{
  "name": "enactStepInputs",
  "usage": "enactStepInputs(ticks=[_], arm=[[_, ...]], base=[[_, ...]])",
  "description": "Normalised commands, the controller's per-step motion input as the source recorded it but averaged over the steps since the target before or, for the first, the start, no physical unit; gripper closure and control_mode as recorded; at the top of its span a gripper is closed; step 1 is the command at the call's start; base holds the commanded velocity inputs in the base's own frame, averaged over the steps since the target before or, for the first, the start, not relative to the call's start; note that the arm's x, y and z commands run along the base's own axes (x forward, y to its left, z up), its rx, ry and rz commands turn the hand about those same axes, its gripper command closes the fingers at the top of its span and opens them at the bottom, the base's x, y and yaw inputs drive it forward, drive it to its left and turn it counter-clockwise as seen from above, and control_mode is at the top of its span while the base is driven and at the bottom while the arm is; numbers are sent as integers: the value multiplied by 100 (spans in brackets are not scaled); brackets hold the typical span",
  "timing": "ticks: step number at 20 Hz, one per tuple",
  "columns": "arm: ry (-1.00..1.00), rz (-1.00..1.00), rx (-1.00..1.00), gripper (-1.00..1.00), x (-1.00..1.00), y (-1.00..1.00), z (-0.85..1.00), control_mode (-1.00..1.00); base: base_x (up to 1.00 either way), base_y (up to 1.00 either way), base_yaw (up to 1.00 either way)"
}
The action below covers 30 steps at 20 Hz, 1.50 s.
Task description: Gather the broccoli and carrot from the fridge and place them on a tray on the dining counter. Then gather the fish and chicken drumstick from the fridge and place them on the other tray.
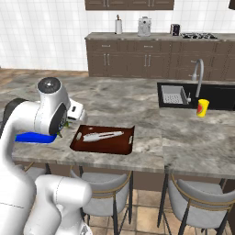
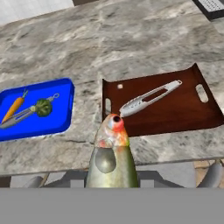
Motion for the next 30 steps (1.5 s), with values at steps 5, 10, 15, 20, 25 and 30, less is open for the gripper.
enactStepInputs(ticks=[5,10,15,20,25,30], arm=[[0,0,0,100,33,-29,-21,-100],[4,0,0,100,30,-14,-21,-100],[5,0,0,100,32,-4,-21,-100],[5,0,-1,100,27,0,-26,-100],[6,0,-1,100,22,0,-28,-100],[1,0,-3,100,18,0,-31,-100]], base=[[0,0,0],[0,0,0],[0,0,0],[0,0,0],[0,0,0],[0,0,0]])
